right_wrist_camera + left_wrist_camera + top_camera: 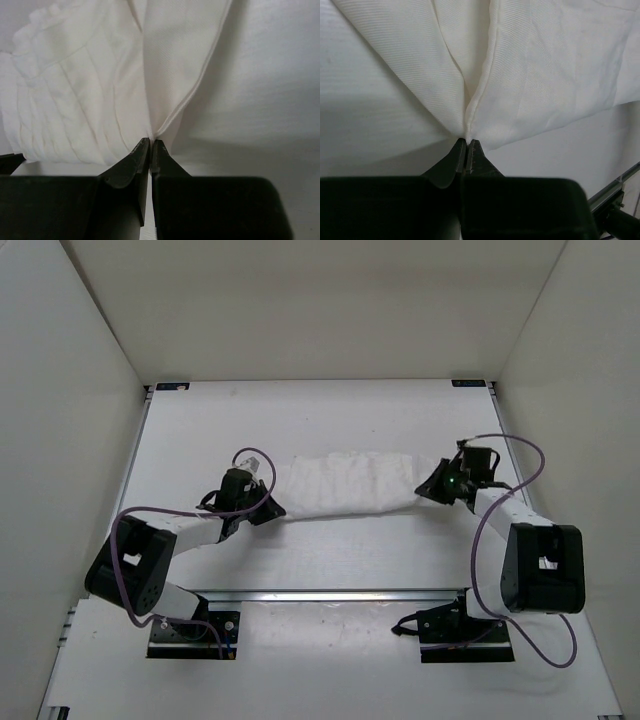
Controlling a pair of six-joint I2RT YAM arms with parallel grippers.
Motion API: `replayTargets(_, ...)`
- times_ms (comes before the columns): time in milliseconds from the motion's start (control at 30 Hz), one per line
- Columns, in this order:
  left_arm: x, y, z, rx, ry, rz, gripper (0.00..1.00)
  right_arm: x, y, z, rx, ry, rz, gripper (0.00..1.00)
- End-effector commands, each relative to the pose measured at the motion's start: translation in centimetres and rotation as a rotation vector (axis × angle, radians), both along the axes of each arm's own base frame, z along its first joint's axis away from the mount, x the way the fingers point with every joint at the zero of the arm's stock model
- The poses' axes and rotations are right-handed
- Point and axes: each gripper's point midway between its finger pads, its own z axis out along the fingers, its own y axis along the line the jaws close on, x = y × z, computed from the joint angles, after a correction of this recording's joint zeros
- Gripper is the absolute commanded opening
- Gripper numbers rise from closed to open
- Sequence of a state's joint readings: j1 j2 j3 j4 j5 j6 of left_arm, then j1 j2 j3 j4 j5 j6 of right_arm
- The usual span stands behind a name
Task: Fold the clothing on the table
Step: Fold the skirt
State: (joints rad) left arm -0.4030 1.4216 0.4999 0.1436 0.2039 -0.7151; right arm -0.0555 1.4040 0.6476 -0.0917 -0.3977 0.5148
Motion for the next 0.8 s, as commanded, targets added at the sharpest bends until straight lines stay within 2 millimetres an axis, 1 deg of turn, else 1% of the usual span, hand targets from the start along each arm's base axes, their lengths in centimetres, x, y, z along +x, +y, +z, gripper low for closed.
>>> replayTargets(0, 2.0, -1.5, 1.9, -0.058, -0.067, -0.028, 0.05, 2.6, -0.3, 4.6, -0.126, -0.125, 0.072, 0.00)
replayTargets(33, 2.2, -1.6, 2.0, -0.062, -0.071, -0.035, 0.06, 3.4, 0.0, 6.0, -0.140, -0.147, 0.090, 0.00)
replayTargets(67, 2.2, -1.7, 1.8, -0.062, -0.072, -0.040, 0.06, 4.1, 1.8, 7.4, -0.153, -0.167, 0.155, 0.00)
replayTargets(100, 2.1, -1.6, 1.6, -0.064, -0.074, -0.044, 0.07, 4.6, 3.2, 8.5, -0.159, -0.171, 0.194, 0.00)
replayTargets(133, 1.9, -1.7, 1.3, -0.073, -0.059, -0.043, 0.08, 4.8, 4.0, 8.7, -0.170, -0.176, 0.229, 0.00)
replayTargets(167, 2.1, -1.8, 1.4, -0.083, -0.067, -0.044, 0.08, 5.7, 5.5, 9.9, -0.170, -0.196, 0.261, 0.00)
replayTargets(233, 2.0, -1.6, 0.9, -0.081, -0.055, -0.044, 0.08, 6.5, 8.8, 10.9, -0.177, -0.216, 0.340, 0.00)
replayTargets(267, 2.1, -1.9, 1.2, -0.082, -0.066, -0.056, 0.09, 6.5, 9.5, 10.8, -0.179, -0.213, 0.350, 0.00)
replayTargets(300, 2.2, -1.9, 1.0, -0.080, -0.067, -0.056, 0.08, 6.6, 11.7, 11.4, -0.168, -0.226, 0.390, 0.00)
replayTargets(333, 2.2, -2.0, 0.9, -0.083, -0.065, -0.059, 0.09, 6.7, 13.5, 11.7, -0.166, -0.243, 0.427, 0.00)
replayTargets(367, 2.0, -2.0, 0.8, -0.081, -0.064, -0.068, 0.09, 6.7, 14.5, 11.1, -0.167, -0.224, 0.440, 0.00)
replayTargets(400, 2.2, -1.9, 0.7, -0.082, -0.061, -0.060, 0.09, 6.6, 16.1, 11.8, -0.160, -0.245, 0.471, 0.00)
replayTargets(433, 2.2, -1.8, 0.4, -0.083, -0.060, -0.060, 0.09, 6.3, 18.0, 12.0, -0.152, -0.253, 0.504, 0.00)
replayTargets(467, 2.1, -1.8, 0.4, -0.085, -0.056, -0.061, 0.09, 6.4, 19.1, 11.8, -0.156, -0.250, 0.514, 0.00)
replayTargets(500, 2.1, -1.6, 0.1, -0.082, -0.054, -0.056, 0.09, 5.7, 20.8, 11.6, -0.143, -0.247, 0.554, 0.00)
replayTargets(567, 2.1, -1.7, 0.1, -0.089, -0.060, -0.061, 0.09, 5.2, 23.6, 11.8, -0.131, -0.256, 0.591, 0.00)
replayTargets(600, 1.6, -1.5, -0.4, -0.087, -0.043, -0.064, 0.09, 4.9, 24.4, 11.6, -0.129, -0.258, 0.605, 0.00)
replayTargets(633, 1.6, -1.6, -0.5, -0.088, -0.044, -0.067, 0.10, 4.4, 25.7, 11.4, -0.121, -0.253, 0.622, 0.00)
replayTargets(667, 1.5, -1.5, -0.5, -0.086, -0.045, -0.065, 0.09, 4.4, 26.4, 11.1, -0.122, -0.246, 0.629, 0.00)
replayTargets(700, 1.4, -1.4, -0.7, -0.087, -0.044, -0.066, 0.09, 4.0, 27.5, 11.2, -0.111, -0.252, 0.651, 0.00)
replayTargets(733, 1.4, -1.5, -0.5, -0.094, -0.051, -0.065, 0.10, 3.5, 28.7, 10.2, -0.107, -0.232, 0.671, 0.00)
replayTargets(767, 1.2, -1.3, -0.8, -0.094, -0.042, -0.059, 0.10, 3.0, 29.7, 10.4, -0.097, -0.234, 0.690, 0.00)
